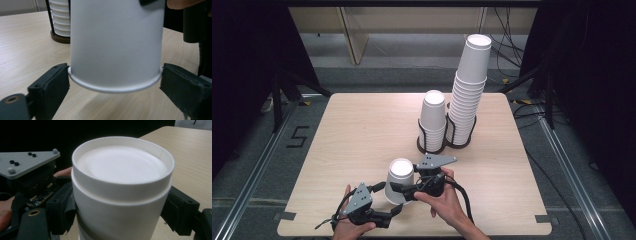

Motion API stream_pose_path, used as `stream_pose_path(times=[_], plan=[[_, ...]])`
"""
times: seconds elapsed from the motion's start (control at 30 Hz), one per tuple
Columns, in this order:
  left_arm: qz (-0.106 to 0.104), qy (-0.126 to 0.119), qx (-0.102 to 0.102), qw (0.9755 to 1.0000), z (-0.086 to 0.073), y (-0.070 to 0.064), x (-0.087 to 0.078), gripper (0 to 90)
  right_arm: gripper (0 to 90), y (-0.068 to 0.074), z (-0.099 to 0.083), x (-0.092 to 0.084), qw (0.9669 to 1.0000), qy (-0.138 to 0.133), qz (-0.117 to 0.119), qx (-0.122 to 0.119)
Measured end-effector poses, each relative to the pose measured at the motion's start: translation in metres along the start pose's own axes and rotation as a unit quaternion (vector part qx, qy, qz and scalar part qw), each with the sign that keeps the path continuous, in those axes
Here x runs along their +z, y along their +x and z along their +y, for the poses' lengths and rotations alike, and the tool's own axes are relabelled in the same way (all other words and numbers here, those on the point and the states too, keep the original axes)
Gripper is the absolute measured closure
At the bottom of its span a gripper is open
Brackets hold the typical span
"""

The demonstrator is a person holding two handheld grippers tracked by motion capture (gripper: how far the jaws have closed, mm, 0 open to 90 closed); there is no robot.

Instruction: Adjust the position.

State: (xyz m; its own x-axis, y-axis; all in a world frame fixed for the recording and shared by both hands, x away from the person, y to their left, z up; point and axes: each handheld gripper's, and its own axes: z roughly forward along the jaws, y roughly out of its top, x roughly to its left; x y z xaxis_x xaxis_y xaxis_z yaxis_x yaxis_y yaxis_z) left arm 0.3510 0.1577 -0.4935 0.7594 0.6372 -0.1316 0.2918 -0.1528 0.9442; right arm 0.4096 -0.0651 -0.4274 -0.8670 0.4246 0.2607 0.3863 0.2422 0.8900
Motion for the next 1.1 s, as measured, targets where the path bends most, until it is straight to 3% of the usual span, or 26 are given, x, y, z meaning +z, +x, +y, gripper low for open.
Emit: stream_pose_path(times=[0.23, 0.43, 0.77, 0.87, 0.9, 0.97, 1.03, 1.07, 1.1], plan=[[0.003, 0.003, 0.007, 1.0000, -0.001, -0.002, 0.004, 0.0, 22.4, 0.009, 0.001, 0.003, 0.9999, -0.002, 0.016, -0.001], [0.005, -0.015, 0.010, 0.9998, -0.001, -0.002, 0.005, 0.0, 22.4, 0.012, 0.001, 0.005, 0.9998, -0.004, 0.020, 0.000], [0.018, -0.003, 0.022, 0.9996, 0.000, -0.003, 0.002, 4.7, 21.2, 0.011, -0.001, 0.007, 0.9997, -0.006, 0.023, 0.001], [0.021, 0.004, 0.035, 0.9992, 0.000, -0.002, 0.001, 7.8, 19.5, 0.010, 0.000, 0.007, 0.9997, 0.009, 0.023, 0.001], [0.019, 0.005, 0.048, 0.9987, 0.001, -0.001, 0.002, 8.6, 18.8, 0.010, 0.000, 0.006, 0.9995, 0.015, 0.027, 0.007], [0.023, 0.014, 0.054, 0.9982, 0.001, -0.002, 0.001, 9.6, 18.8, 0.008, 0.001, 0.005, 0.9994, 0.016, 0.030, -0.001], [0.023, 0.022, 0.065, 0.9974, 0.001, -0.001, -0.001, 10.2, 18.6, 0.008, 0.004, 0.001, 0.9992, 0.023, 0.032, 0.001], [0.021, 0.033, 0.075, 0.9964, 0.001, 0.000, -0.002, 10.4, 17.3, 0.006, 0.007, -0.003, 0.9990, 0.029, 0.032, -0.014], [0.020, 0.037, 0.084, 0.9956, 0.001, 0.000, -0.002, 10.5, 17.1, 0.006, 0.008, -0.006, 0.9988, 0.036, 0.031, -0.007]])
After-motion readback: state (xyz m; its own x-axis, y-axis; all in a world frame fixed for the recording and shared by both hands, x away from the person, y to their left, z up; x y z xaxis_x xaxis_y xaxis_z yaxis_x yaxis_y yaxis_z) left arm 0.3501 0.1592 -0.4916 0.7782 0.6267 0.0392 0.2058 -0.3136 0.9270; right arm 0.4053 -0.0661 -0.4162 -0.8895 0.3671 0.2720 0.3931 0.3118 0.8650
